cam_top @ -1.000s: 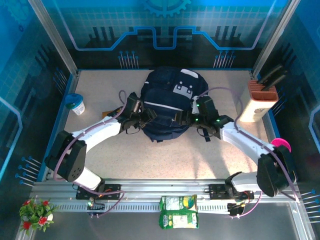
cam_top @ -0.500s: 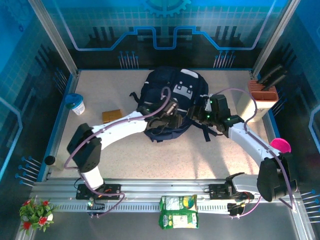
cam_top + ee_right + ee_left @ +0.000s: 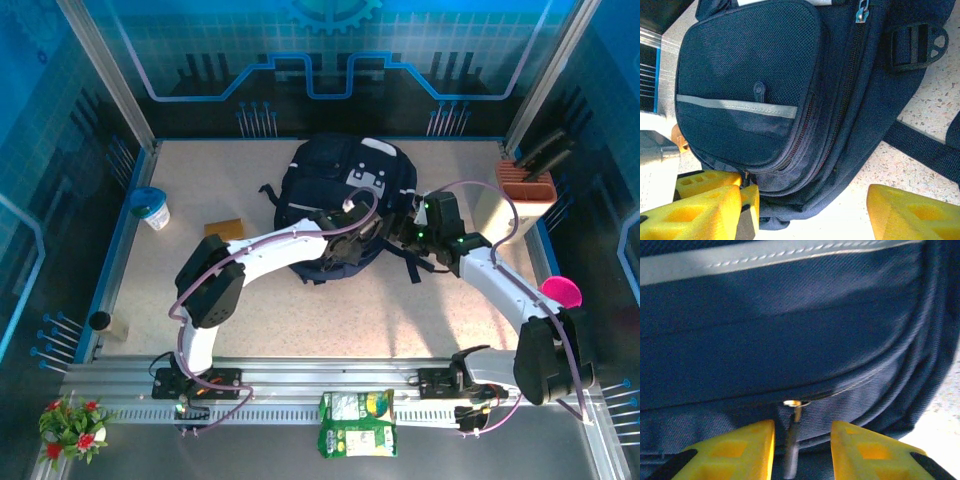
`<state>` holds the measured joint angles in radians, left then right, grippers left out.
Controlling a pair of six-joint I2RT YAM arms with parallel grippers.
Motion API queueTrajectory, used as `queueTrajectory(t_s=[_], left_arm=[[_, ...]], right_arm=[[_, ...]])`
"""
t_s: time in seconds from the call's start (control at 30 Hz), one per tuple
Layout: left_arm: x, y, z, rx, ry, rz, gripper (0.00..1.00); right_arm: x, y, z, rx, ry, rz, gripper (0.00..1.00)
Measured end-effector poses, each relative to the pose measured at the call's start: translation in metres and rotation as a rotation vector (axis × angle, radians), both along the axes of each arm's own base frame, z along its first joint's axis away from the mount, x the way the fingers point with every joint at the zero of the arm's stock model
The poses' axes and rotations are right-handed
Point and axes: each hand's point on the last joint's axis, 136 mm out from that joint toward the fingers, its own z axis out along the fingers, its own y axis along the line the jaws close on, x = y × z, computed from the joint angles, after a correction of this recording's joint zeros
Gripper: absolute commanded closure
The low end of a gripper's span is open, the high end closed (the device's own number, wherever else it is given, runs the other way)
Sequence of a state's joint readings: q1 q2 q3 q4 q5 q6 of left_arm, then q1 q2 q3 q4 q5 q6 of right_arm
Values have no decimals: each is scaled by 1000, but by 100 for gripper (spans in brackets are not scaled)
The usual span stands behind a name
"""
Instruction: Pack books, pencil case, and school supplies into a backpack
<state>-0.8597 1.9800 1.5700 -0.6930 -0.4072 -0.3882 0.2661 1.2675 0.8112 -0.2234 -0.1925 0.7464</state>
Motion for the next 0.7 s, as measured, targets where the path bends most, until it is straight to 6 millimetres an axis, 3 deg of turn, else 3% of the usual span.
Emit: queueTrajectory(t_s=[0.27, 0.5, 0.7], left_arm=[[1, 5, -7, 43, 3, -3, 100], [2, 7, -7, 11, -4, -9, 100], [6, 19, 1, -57, -3, 14, 100]], right_arm=[[-2, 1, -3, 20, 15, -9, 34], [-1, 6, -5, 84, 41, -30, 36], [-1, 27, -11, 159, 72, -27, 37]])
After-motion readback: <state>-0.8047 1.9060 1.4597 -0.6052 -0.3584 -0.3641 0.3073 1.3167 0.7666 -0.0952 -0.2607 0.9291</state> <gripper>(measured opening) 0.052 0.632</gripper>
